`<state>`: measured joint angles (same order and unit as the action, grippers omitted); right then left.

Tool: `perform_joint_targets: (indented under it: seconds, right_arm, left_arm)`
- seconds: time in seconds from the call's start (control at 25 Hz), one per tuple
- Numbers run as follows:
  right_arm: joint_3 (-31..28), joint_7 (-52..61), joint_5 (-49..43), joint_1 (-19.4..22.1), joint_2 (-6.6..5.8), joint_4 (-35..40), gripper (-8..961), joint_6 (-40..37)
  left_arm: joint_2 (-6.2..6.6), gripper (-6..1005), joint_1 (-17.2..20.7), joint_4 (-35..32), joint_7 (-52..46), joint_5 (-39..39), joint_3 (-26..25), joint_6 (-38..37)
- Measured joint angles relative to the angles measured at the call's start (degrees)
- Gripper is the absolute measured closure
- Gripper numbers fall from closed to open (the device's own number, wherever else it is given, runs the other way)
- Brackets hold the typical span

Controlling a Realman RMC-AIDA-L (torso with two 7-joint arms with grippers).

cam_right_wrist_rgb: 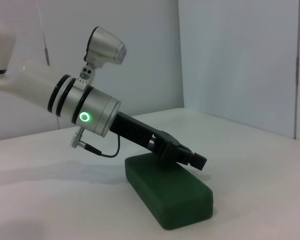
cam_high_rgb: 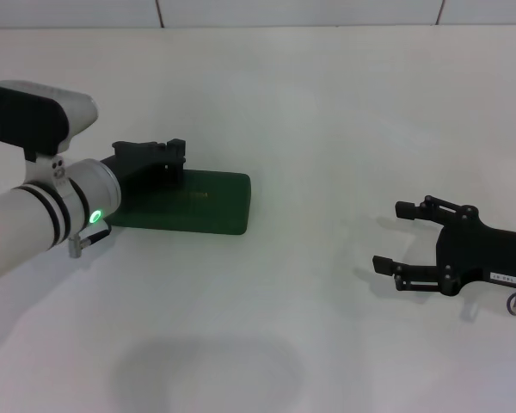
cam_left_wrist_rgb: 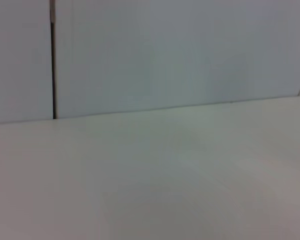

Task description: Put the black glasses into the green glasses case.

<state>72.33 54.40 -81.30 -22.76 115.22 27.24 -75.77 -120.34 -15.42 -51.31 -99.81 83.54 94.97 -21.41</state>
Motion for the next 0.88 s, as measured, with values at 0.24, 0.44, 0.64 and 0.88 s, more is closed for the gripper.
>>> perform_joint_targets:
  seconds: [0.24,0.44,0.64,0.88]
  right_arm:
    - [0.0,0.0,0.0,0.0,0.00,0.0,64,0.0]
    - [0.1,0.6,0.0,0.0,-0.05,0.0,63,0.0]
    - [0.3,0.7,-0.1,-0.2,0.00,0.0,63,0.0]
    - [0.3,0.7,-0.1,-0.1,0.00,0.0,63,-0.1]
  left_arm:
    - [0.44,939,0.2,-0.2,3.7,-7.1,-0.3,-3.1]
    - [3.93,938,-3.1,-0.9,-11.8,-4.7,-3.4,-16.0]
    - [7.63,937,-11.1,7.7,-23.4,-1.9,-14.8,-36.5]
    - [3.21,936,-11.1,12.7,-4.8,-2.4,-34.0,-49.2]
